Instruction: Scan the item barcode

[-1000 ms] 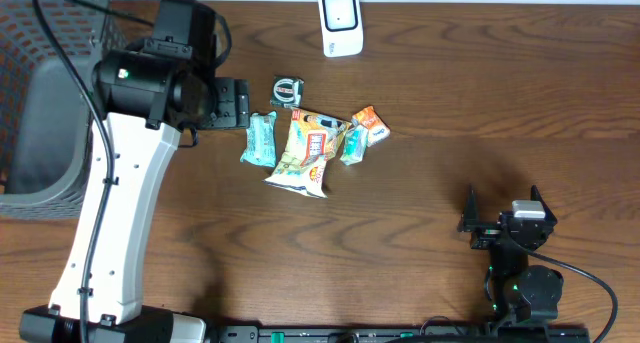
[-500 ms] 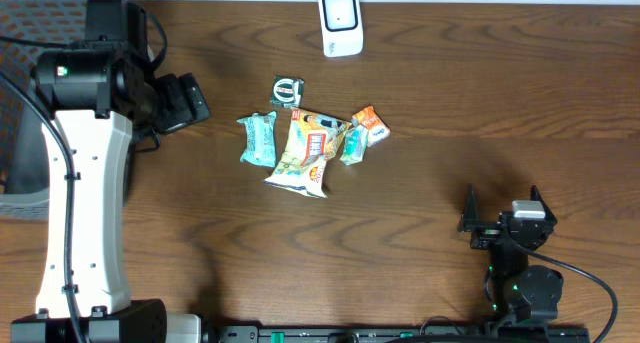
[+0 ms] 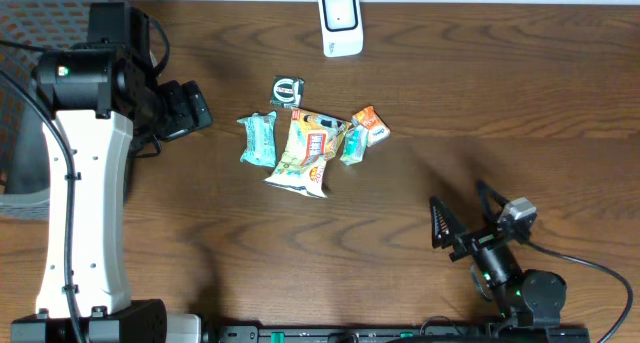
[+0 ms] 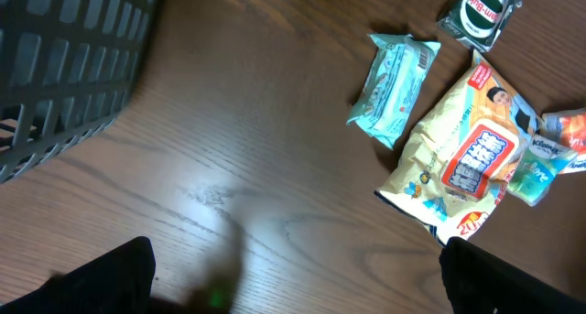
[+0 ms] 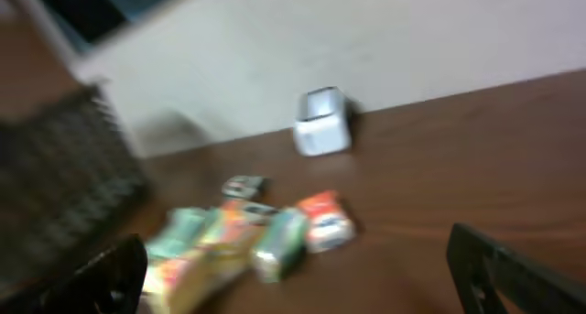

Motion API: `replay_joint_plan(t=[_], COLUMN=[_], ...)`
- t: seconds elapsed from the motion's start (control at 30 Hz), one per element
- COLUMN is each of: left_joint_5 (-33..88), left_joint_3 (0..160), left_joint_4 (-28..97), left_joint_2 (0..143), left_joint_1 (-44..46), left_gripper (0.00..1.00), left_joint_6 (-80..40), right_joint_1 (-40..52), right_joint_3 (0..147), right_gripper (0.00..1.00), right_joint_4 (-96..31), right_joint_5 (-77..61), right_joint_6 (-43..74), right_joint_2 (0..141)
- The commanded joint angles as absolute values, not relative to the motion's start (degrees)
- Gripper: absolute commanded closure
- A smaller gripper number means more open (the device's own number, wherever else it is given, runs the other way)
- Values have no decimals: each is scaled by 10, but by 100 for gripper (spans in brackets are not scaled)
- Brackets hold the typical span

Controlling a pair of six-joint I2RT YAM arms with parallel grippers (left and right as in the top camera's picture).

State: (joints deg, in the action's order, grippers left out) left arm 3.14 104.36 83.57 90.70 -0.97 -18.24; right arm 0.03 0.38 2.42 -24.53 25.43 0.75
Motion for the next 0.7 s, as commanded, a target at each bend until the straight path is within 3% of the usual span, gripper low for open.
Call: replay_joint_plan(t=[0.0, 0.17, 0.33, 0.5, 0.67], left_joint_5=[36, 36, 36, 36, 36], left_joint_3=[1038, 1038, 1038, 1038, 1038], left_joint_4=[837, 837, 837, 837, 837], left_joint_2=[908, 908, 908, 908, 908], left_joint_1=[-11, -11, -11, -11, -11], left_gripper=[2, 2, 2, 2, 2], left_joint_6=[-190, -190, -190, -190, -190], right_joint_1=[4, 4, 4, 4, 4], right_joint_3=[3, 4, 39, 137, 311], right_gripper=[1, 1, 1, 1, 1], right_joint_4=[68, 209, 303, 274, 75], right_joint_5=[-303, -341, -269, -246, -294], right_joint_6=[403, 422, 435, 325, 180], right_joint_2=[7, 7, 7, 33, 138])
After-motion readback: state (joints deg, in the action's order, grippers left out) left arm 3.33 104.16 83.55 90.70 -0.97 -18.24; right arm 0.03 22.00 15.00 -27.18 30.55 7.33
